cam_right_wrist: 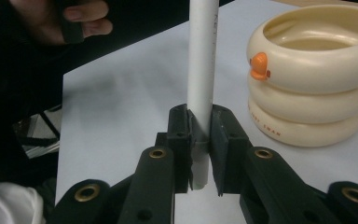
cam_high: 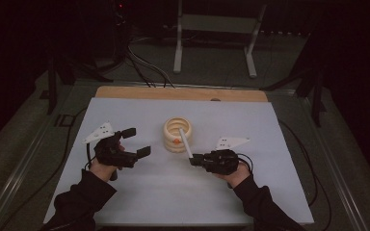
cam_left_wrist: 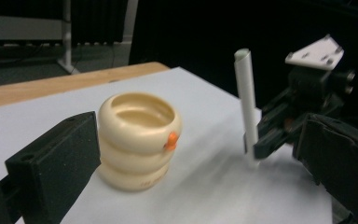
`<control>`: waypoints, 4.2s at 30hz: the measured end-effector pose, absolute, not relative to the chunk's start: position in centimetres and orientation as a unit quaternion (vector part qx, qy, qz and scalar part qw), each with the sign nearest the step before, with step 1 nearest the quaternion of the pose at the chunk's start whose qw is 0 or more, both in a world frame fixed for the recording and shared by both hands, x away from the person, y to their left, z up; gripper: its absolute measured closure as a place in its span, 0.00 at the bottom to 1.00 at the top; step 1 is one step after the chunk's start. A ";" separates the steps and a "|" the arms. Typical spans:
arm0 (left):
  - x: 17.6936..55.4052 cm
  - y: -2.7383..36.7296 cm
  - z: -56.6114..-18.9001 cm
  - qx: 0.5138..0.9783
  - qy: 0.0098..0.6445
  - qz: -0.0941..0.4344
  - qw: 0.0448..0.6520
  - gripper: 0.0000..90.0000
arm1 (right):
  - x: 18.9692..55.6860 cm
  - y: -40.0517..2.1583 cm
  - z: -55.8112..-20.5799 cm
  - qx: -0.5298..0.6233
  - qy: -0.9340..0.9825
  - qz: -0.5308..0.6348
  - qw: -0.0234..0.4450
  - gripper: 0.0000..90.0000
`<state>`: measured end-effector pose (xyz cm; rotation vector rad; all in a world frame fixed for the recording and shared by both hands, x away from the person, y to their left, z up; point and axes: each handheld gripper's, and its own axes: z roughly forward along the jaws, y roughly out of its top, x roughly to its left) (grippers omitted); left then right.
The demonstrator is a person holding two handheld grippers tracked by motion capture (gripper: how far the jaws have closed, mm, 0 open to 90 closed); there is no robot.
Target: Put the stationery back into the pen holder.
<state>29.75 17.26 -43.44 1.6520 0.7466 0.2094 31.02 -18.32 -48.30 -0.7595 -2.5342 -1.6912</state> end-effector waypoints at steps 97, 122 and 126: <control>33.6 9.5 -35.5 0.732 0.273 0.118 0.613 0.88 | 30.0 -16.8 -45.1 -0.151 -0.808 -0.553 -0.133 0.15; 37.7 10.4 -36.6 0.717 0.293 0.173 0.609 0.88 | 28.2 -24.1 -47.0 -0.235 -0.774 -0.553 -0.201 0.00; 38.3 10.3 -37.4 0.724 0.294 0.177 0.598 0.88 | 27.9 -24.8 -47.4 -0.243 -0.773 -0.549 -0.206 0.00</control>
